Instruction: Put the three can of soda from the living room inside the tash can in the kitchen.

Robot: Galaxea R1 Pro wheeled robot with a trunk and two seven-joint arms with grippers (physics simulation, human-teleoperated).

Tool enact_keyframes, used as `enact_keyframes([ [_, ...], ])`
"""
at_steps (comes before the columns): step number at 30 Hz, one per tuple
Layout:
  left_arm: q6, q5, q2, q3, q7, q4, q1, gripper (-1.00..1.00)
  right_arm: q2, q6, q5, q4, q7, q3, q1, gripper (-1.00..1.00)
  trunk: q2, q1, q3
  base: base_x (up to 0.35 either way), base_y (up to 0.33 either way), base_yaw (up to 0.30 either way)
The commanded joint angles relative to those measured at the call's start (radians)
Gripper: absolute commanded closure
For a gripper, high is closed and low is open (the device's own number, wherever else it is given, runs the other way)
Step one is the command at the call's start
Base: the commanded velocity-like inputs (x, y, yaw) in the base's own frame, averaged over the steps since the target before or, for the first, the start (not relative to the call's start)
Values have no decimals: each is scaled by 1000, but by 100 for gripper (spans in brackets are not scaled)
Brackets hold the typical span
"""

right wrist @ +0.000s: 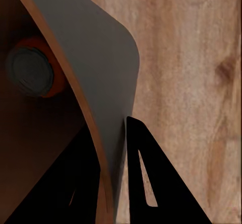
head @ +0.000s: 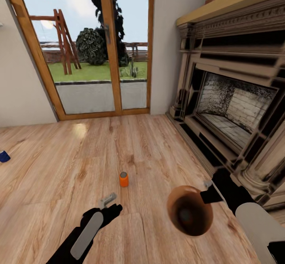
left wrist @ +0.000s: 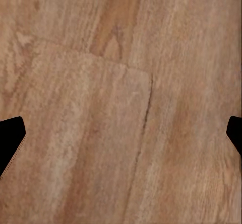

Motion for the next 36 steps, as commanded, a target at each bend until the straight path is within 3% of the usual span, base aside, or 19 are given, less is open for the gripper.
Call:
enact_keyframes([
  [1,6,2,6,6,-6,6,-6,-100,6,4,-5,-6,9,-2,-5,100,0,0,0,23,0,0],
  [3,17,13,17,17,6,-6,6,-100,17,-5,30,6,-9,-6,-15,100,0,0,0,197,0,0],
  [8,46,40,20,43,34,-34,34,-100,35,-11,51,34,-40,-8,-28,100,0,0,0,302,0,0],
  [9,48,99,20,44,99,-199,105,-100,36,-12,-313,86,-40,-9,-28,100,0,0,0,329,0,0],
  [30,47,99,20,42,105,-208,111,-100,32,-13,-313,89,-43,-9,-29,100,0,0,0,341,-89,0],
  [32,46,85,20,42,105,-208,111,-100,32,-13,-313,89,-43,-9,-29,100,0,0,0,342,82,0],
  [34,46,42,19,44,105,-208,110,-100,32,-13,-313,88,-42,-9,-29,100,0,0,0,333,149,0],
  [36,46,21,19,47,105,-207,110,-100,32,-13,-313,79,-42,-8,-29,100,0,0,0,310,203,0],
])
